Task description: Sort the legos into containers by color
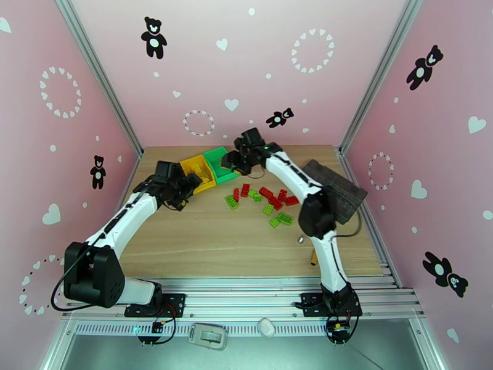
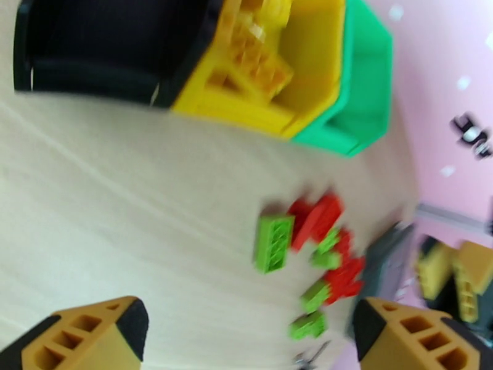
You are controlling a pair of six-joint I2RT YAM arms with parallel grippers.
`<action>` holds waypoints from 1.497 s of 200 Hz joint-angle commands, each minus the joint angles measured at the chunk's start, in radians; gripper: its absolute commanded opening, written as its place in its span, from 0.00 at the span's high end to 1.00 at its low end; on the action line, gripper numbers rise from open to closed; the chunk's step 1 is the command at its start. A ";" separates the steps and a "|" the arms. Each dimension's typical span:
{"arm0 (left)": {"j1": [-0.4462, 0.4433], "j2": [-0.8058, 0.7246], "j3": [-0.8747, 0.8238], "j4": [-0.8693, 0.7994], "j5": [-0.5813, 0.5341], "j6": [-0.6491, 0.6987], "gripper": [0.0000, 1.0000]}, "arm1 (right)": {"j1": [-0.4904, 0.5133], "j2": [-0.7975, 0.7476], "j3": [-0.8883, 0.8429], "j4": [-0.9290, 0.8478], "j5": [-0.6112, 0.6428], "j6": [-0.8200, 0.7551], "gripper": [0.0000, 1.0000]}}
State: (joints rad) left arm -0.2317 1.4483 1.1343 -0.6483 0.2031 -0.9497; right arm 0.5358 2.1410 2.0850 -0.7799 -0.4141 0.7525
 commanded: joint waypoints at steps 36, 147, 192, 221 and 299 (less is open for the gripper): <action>-0.109 0.118 0.157 -0.153 -0.152 0.055 0.10 | -0.030 -0.261 -0.403 -0.135 0.228 -0.152 0.38; -0.386 0.604 0.550 -0.327 -0.228 0.092 0.14 | -0.033 -0.458 -0.624 -0.159 0.298 -0.158 0.38; -0.387 0.689 0.599 -0.339 -0.243 0.110 0.15 | -0.032 -0.477 -0.639 -0.157 0.293 -0.152 0.38; -0.383 0.738 0.647 -0.343 -0.244 0.115 0.16 | -0.033 -0.474 -0.639 -0.154 0.281 -0.151 0.38; -0.345 0.803 0.699 -0.358 -0.245 0.137 0.28 | -0.037 -0.446 -0.620 -0.145 0.258 -0.141 0.38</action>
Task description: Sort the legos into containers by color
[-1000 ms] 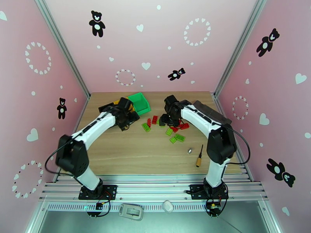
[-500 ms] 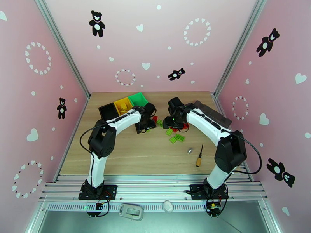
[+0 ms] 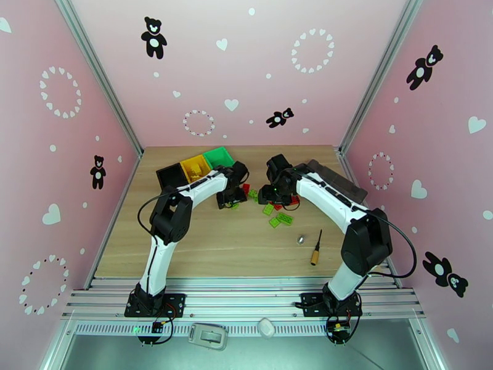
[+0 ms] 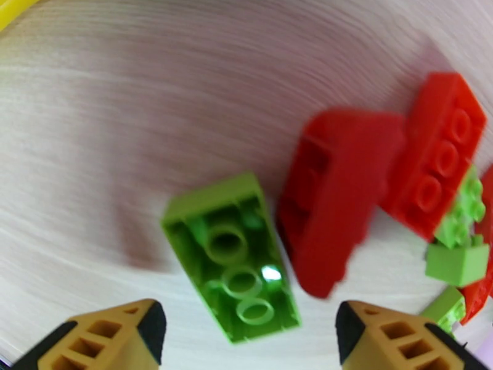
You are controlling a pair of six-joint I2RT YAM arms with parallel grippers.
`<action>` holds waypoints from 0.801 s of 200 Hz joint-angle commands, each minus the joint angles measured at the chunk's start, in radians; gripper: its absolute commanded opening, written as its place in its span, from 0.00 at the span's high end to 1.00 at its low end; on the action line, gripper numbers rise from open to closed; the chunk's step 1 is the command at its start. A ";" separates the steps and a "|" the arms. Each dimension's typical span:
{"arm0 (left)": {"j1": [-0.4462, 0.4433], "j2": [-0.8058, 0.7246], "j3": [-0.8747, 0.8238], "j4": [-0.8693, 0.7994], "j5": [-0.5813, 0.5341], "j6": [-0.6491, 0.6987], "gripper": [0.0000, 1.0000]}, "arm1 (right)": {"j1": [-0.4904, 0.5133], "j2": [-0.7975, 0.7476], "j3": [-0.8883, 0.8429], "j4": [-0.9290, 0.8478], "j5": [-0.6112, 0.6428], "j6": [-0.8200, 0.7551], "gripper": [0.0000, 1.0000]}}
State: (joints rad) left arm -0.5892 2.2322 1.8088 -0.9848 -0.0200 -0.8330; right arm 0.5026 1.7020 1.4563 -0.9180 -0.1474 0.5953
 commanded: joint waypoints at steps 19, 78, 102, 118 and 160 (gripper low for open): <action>0.014 0.021 0.020 -0.021 -0.018 0.026 0.33 | -0.005 -0.003 0.009 -0.004 -0.013 0.018 0.38; 0.014 -0.006 -0.036 0.006 -0.014 0.035 0.48 | -0.004 0.017 0.021 0.006 -0.026 0.023 0.39; 0.016 -0.022 -0.066 0.026 -0.006 0.037 0.53 | -0.005 0.024 0.028 0.007 -0.033 0.024 0.39; 0.014 -0.039 -0.083 0.036 -0.010 0.038 0.57 | -0.004 0.024 0.032 0.010 -0.042 0.024 0.40; 0.016 -0.144 -0.158 0.068 -0.010 0.045 0.64 | 0.020 0.042 0.032 0.049 -0.114 0.047 0.41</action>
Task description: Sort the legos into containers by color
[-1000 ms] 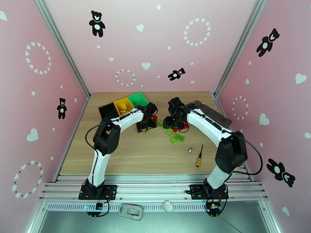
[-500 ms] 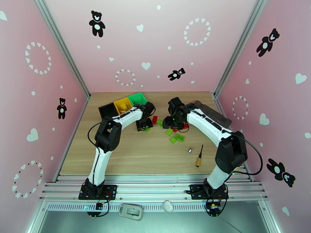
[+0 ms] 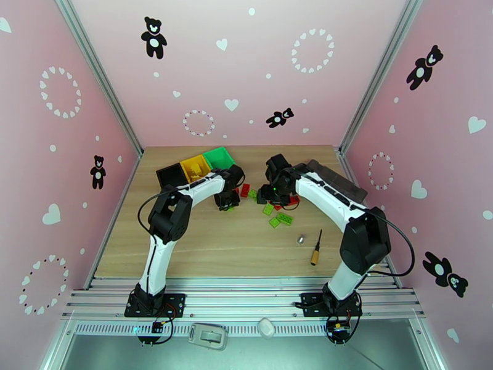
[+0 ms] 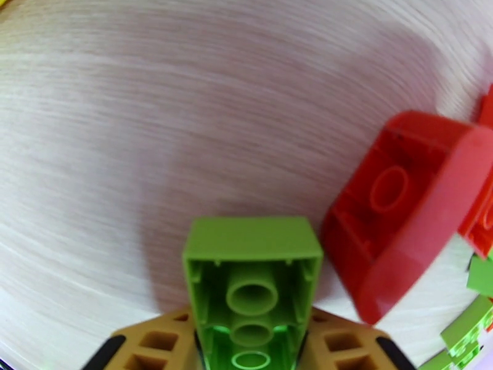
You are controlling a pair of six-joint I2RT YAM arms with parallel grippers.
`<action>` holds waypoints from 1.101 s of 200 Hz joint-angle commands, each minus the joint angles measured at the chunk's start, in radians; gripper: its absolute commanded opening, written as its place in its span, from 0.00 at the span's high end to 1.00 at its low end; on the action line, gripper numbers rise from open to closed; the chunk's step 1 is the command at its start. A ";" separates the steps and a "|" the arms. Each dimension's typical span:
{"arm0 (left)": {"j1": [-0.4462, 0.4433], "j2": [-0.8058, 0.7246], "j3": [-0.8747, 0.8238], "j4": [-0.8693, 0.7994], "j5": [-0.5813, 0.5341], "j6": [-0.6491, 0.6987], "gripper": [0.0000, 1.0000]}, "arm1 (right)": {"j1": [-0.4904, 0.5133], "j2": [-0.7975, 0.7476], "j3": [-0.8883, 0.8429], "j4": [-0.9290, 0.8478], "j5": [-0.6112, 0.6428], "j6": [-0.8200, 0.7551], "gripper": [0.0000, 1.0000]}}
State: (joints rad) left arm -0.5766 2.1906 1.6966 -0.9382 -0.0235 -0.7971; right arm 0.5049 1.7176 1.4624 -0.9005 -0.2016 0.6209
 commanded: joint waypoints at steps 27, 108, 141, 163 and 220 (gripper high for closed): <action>0.007 -0.204 -0.126 0.054 0.001 0.006 0.65 | 0.053 0.055 0.032 0.082 -0.125 0.049 0.42; 0.172 -0.514 -0.388 0.155 0.099 -0.010 0.66 | 0.128 0.305 0.192 0.293 -0.525 0.164 0.41; 0.312 -0.580 -0.421 0.153 0.138 0.022 0.66 | 0.160 0.421 0.368 0.277 -0.583 0.181 0.41; 0.408 -0.571 -0.386 0.128 0.145 0.067 0.66 | 0.162 0.465 0.453 0.250 -0.588 0.183 0.41; 0.592 -0.412 -0.187 0.057 0.137 0.164 0.65 | 0.142 0.455 0.499 0.109 -0.507 0.097 0.41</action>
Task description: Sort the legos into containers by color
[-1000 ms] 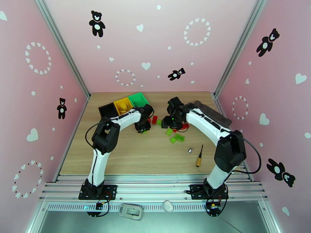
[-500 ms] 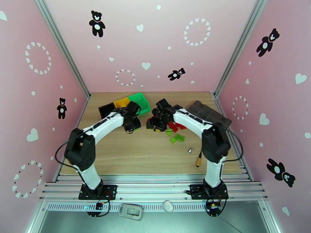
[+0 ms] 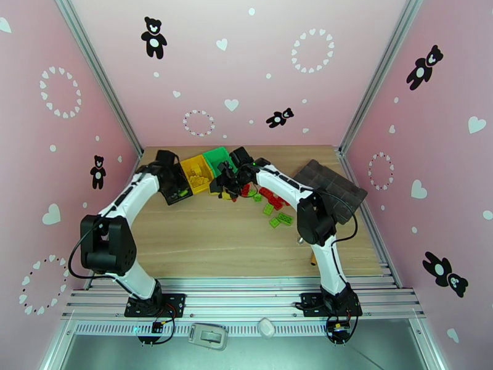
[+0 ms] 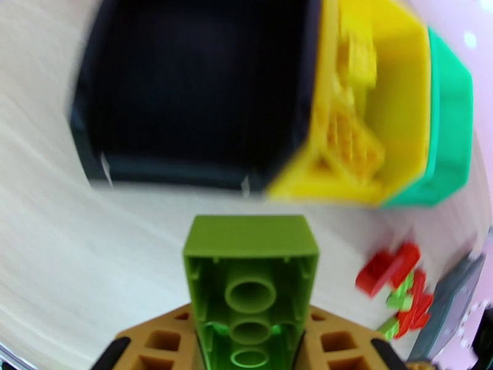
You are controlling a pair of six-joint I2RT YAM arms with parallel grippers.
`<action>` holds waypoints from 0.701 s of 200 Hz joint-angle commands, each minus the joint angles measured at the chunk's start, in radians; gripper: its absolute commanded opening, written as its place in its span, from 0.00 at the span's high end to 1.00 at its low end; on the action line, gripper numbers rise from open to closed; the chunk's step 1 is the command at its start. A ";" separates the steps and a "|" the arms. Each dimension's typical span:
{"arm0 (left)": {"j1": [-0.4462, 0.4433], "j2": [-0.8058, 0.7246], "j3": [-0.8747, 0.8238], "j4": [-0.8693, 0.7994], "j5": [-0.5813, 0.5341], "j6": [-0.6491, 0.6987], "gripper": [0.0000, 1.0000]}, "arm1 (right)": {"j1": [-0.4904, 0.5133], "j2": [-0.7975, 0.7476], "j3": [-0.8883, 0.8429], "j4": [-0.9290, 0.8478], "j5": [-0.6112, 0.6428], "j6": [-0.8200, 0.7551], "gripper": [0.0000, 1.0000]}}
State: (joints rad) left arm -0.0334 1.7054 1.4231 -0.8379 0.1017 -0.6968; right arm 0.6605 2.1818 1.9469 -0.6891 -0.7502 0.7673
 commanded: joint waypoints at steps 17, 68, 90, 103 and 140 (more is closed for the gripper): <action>0.079 0.136 0.159 -0.068 0.003 0.085 0.61 | -0.033 -0.044 -0.022 -0.122 0.074 -0.065 0.41; 0.089 0.219 0.301 -0.118 -0.015 0.113 0.25 | -0.104 -0.169 -0.157 -0.155 0.163 -0.107 0.39; 0.063 0.183 0.273 -0.107 -0.015 0.107 0.24 | -0.126 -0.222 -0.209 -0.184 0.233 -0.133 0.39; 0.027 0.155 0.247 -0.102 -0.025 0.108 0.24 | -0.137 -0.253 -0.236 -0.205 0.281 -0.148 0.39; -0.138 0.076 0.127 -0.065 -0.047 0.075 0.23 | -0.172 -0.320 -0.325 -0.265 0.434 -0.161 0.38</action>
State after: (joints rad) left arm -0.0639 1.8591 1.6192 -0.9131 0.0711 -0.6056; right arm 0.5060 1.9255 1.6787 -0.8738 -0.4496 0.6342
